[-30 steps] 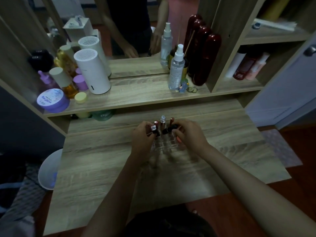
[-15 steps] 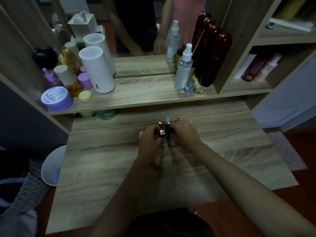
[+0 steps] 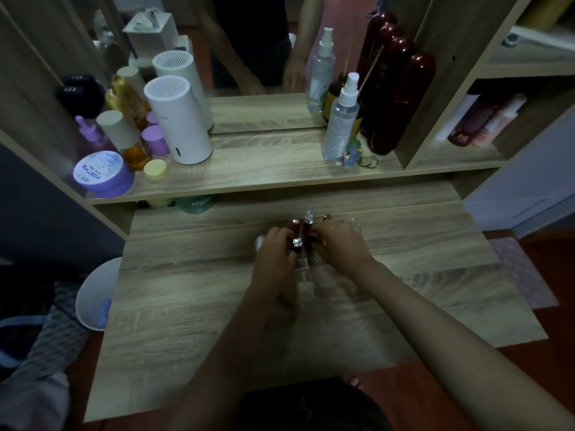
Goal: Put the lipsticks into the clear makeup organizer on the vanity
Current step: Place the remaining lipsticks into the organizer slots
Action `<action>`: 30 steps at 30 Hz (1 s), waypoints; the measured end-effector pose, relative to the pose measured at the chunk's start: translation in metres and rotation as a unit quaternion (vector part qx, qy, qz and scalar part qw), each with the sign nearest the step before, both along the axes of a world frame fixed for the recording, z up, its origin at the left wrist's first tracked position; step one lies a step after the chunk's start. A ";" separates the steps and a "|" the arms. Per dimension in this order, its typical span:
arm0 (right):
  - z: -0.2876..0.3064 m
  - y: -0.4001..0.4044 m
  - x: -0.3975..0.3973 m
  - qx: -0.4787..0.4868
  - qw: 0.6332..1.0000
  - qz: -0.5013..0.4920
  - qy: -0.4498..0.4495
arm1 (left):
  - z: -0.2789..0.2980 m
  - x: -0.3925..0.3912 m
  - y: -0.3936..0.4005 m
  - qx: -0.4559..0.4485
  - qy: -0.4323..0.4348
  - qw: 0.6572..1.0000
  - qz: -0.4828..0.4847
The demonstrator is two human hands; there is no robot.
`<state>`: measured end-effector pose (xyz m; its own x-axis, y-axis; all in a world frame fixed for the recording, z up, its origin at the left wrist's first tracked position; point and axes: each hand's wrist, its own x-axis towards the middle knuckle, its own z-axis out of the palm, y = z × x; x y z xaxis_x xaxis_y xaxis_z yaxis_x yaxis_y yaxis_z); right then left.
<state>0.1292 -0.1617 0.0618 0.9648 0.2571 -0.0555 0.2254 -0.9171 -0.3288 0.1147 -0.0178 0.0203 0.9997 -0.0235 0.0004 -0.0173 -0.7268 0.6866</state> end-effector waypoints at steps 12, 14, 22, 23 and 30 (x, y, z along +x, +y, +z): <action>0.021 -0.017 0.020 0.067 0.997 -0.039 -0.023 | 0.040 0.023 -0.005 -0.045 -0.064 0.996 -0.044; 0.021 -0.014 0.021 0.072 0.996 -0.043 -0.017 | 0.045 0.027 -0.007 -0.039 -0.055 0.996 -0.053; 0.025 -0.014 0.025 0.053 0.998 -0.035 -0.022 | 0.048 0.031 -0.012 -0.022 -0.054 0.997 -0.057; 0.025 -0.014 0.025 0.050 0.998 -0.034 -0.021 | 0.048 0.031 -0.012 -0.025 -0.056 0.996 -0.057; 0.025 -0.018 0.024 0.043 0.998 -0.029 -0.019 | 0.047 0.030 -0.011 -0.041 -0.060 0.996 -0.054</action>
